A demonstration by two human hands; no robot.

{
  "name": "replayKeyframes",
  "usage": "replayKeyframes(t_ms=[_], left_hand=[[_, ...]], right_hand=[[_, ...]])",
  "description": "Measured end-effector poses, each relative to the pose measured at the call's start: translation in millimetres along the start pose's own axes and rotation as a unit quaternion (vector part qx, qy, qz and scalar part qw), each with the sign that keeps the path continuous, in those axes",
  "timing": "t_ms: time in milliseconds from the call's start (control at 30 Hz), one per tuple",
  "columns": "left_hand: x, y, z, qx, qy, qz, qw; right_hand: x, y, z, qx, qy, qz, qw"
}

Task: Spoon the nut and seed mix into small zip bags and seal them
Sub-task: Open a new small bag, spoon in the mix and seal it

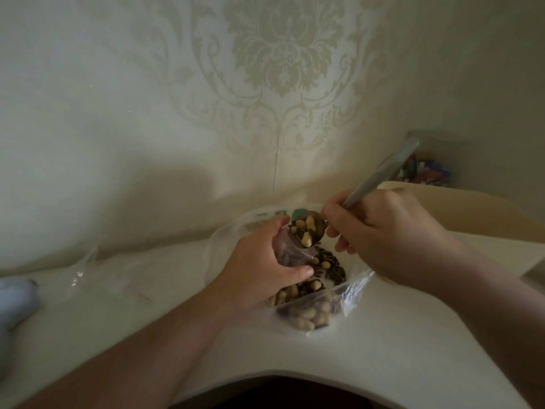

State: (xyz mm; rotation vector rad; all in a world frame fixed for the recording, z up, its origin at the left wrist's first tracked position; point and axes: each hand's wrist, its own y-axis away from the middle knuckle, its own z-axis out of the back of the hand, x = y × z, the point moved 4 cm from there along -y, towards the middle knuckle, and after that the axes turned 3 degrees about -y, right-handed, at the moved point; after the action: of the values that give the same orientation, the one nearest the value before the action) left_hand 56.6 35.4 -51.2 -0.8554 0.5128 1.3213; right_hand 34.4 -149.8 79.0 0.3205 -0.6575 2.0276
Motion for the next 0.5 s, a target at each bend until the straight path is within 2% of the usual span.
replayKeyframes(t_ms=[233, 400, 500], left_hand=[[-0.7, 3.2, -4.6, -0.027, -0.154, 0.003, 0.988], [-4.7, 2.0, -6.7, -0.051, -0.178, 0.007, 0.983], [-7.7, 3.4, -3.5, -0.059, -0.159, -0.002, 0.986]], right_hand=[[-26.5, 1.5, -12.0, -0.009, -0.075, -0.050, 0.996], [-31.7, 3.5, -17.4, -0.018, -0.204, -0.094, 0.974], [-31.6, 4.2, -16.9, -0.038, -0.220, -0.086, 0.971]])
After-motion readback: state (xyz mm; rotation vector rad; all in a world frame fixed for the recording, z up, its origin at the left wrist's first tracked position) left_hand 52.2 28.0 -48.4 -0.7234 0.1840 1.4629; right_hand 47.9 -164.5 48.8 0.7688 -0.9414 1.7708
